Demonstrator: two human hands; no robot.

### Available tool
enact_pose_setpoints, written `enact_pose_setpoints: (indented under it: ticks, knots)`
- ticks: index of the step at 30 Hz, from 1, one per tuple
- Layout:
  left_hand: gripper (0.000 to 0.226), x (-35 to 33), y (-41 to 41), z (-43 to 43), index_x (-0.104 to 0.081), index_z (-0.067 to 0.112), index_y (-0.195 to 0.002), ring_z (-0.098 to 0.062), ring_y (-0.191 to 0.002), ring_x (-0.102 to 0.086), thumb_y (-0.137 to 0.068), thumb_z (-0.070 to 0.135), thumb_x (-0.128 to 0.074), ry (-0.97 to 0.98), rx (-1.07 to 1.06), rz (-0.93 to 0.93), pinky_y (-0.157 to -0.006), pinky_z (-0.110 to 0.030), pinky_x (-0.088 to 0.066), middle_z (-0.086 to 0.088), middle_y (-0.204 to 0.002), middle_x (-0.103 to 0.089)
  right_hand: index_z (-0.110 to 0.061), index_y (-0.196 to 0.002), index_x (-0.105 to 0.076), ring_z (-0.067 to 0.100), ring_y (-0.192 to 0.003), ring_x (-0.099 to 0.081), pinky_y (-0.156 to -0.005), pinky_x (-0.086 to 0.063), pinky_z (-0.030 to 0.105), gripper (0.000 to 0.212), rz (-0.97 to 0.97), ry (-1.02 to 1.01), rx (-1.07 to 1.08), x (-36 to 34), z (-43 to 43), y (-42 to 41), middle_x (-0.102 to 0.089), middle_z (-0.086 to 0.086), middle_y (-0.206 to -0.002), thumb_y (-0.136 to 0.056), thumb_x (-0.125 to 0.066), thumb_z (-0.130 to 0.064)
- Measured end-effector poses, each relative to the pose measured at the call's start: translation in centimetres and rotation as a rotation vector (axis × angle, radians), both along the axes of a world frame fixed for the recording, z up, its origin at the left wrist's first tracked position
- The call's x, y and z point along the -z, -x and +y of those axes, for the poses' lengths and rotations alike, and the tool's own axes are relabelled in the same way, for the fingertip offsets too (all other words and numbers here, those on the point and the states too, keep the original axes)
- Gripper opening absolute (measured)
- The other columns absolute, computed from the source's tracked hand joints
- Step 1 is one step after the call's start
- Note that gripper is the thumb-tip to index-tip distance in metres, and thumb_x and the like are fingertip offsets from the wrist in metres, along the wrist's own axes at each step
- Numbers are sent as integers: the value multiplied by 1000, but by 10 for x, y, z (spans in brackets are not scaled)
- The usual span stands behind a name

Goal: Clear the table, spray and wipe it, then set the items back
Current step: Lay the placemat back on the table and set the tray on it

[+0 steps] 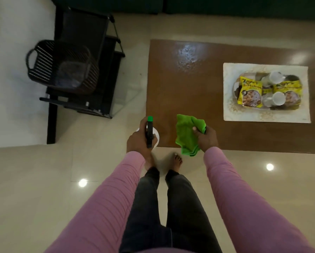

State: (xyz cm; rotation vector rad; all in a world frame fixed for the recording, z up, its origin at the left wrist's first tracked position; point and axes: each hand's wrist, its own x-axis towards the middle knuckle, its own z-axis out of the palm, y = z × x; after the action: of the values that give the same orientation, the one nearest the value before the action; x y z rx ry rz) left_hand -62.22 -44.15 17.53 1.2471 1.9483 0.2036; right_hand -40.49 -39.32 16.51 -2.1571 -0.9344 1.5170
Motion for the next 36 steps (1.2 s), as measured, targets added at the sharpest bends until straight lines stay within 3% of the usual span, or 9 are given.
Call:
enact_pose_setpoints:
  ticks: [4, 8, 12, 17, 21, 28, 36]
  knots:
    - [68, -44, 13, -5, -27, 26, -146, -27, -76, -60, -88, 23, -64, -44, -18, 37, -73, -32, -48, -9, -87, -64, -6, -120, -60, 29, -107, -58, -97, -46, 44, 33, 75, 11, 42, -51, -5, 1, -63, 15, -119, -91, -63, -21]
    - [62, -63, 25, -5, -38, 27, -139, -30, -84, -65, -84, 24, -67, -120, -86, 22, -77, -35, -53, -8, -94, -67, -10, -118, -61, 34, -103, -61, -95, -48, 51, 38, 163, 10, 92, -74, 7, 9, -64, 15, -117, -87, -67, -31]
    - [68, -76, 42, -6, -35, 33, -141, -28, -89, -65, -83, 26, -69, -170, -177, -32, -85, -38, -53, -4, -101, -69, -10, -123, -58, 32, -100, -60, -96, -48, 49, 45, 199, -2, 74, -96, 17, 27, -60, 10, -109, -89, -65, -38]
    - [66, -84, 81, -5, -33, 33, -140, -28, -95, -66, -85, 31, -69, -191, -216, -55, -90, -39, -52, -2, -107, -70, -11, -119, -61, 33, -106, -62, -96, -48, 53, 46, 234, -11, 83, -96, 30, 66, -64, 15, -120, -86, -67, -42]
    - [72, -84, 136, 1, -29, 33, -144, -30, -97, -67, -85, 38, -70, -179, -231, -41, -91, -43, -53, -2, -109, -71, -14, -115, -62, 34, -106, -63, -96, -48, 54, 44, 233, -10, 54, -91, 45, 120, -64, 15, -119, -85, -67, -45]
    - [73, -83, 267, 13, -28, 37, -144, -29, -94, -67, -84, 37, -70, -211, -208, -72, -90, -45, -53, -2, -107, -71, -8, -125, -55, 38, -111, -59, -99, -46, 53, 67, 118, 5, -15, -67, 66, 240, -59, 19, -127, -81, -63, -57]
    - [75, -83, 377, 47, -25, 39, -146, -33, -99, -65, -85, 35, -70, -161, -179, -89, -93, -44, -52, -9, -110, -70, -7, -133, -50, 38, -121, -51, -105, -40, 50, 59, 74, 27, -107, -98, 69, 350, -53, 18, -135, -91, -53, -49]
